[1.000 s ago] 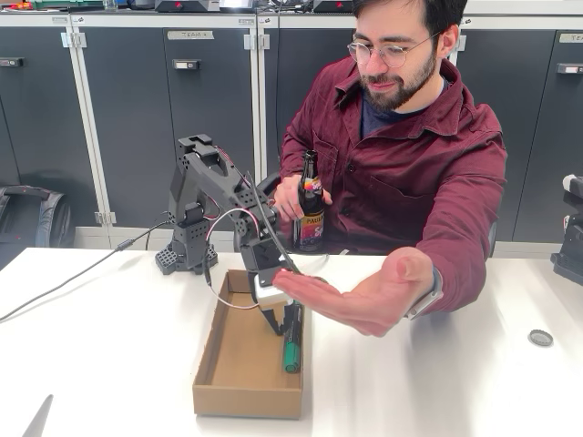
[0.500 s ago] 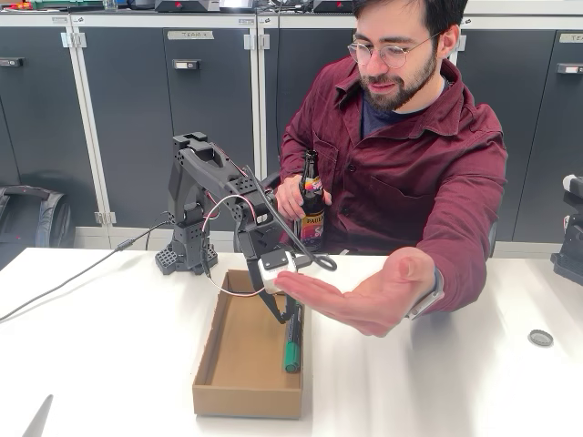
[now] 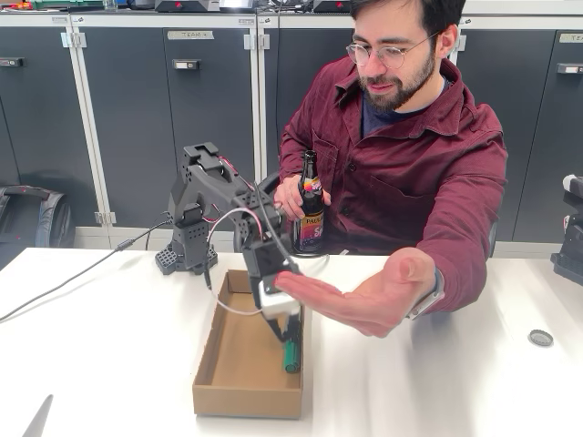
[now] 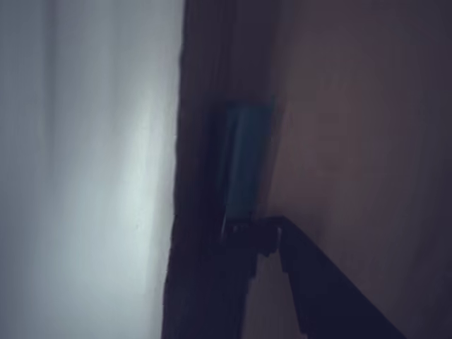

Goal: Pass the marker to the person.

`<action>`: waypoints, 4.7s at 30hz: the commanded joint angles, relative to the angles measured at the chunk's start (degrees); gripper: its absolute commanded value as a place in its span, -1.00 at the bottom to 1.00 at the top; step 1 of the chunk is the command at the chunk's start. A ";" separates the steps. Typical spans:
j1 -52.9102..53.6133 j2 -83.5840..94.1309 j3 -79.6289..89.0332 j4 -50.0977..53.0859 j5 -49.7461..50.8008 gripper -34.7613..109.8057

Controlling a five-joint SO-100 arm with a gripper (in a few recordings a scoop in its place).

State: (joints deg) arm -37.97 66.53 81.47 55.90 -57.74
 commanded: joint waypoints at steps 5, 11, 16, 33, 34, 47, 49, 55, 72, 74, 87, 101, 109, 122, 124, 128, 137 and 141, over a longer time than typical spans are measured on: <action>1.32 4.39 3.43 -0.09 -2.72 -0.59; -3.08 15.47 9.32 3.87 -7.56 -0.59; -3.25 17.84 8.61 0.62 -7.56 -0.59; 1.76 10.63 8.09 -12.57 -7.65 -0.59; 1.67 11.16 9.14 -13.71 -6.94 -0.58; -2.72 15.56 14.24 -12.48 0.00 -0.28; -2.99 16.08 14.33 -12.57 0.18 -0.23; -2.11 16.79 17.05 -15.91 -0.79 -0.17; -3.43 16.79 24.79 -21.18 5.01 -0.38; -3.60 17.05 24.79 -21.45 5.45 -0.48; -2.90 18.28 28.12 -24.52 8.70 -0.59; -5.01 46.93 17.49 -0.35 4.31 -0.59; 2.20 50.19 10.11 -5.98 -0.09 -0.59; 11.69 35.60 -1.23 -18.63 -0.70 -0.59; 11.51 32.26 -5.89 -17.93 -0.18 -0.59; 10.02 26.72 -14.94 -16.17 1.76 -0.59; 12.92 17.58 -28.56 -13.71 5.80 -0.59; 16.52 15.21 -28.30 -17.05 5.89 -0.59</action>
State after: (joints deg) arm -24.08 81.47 56.60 41.31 -52.29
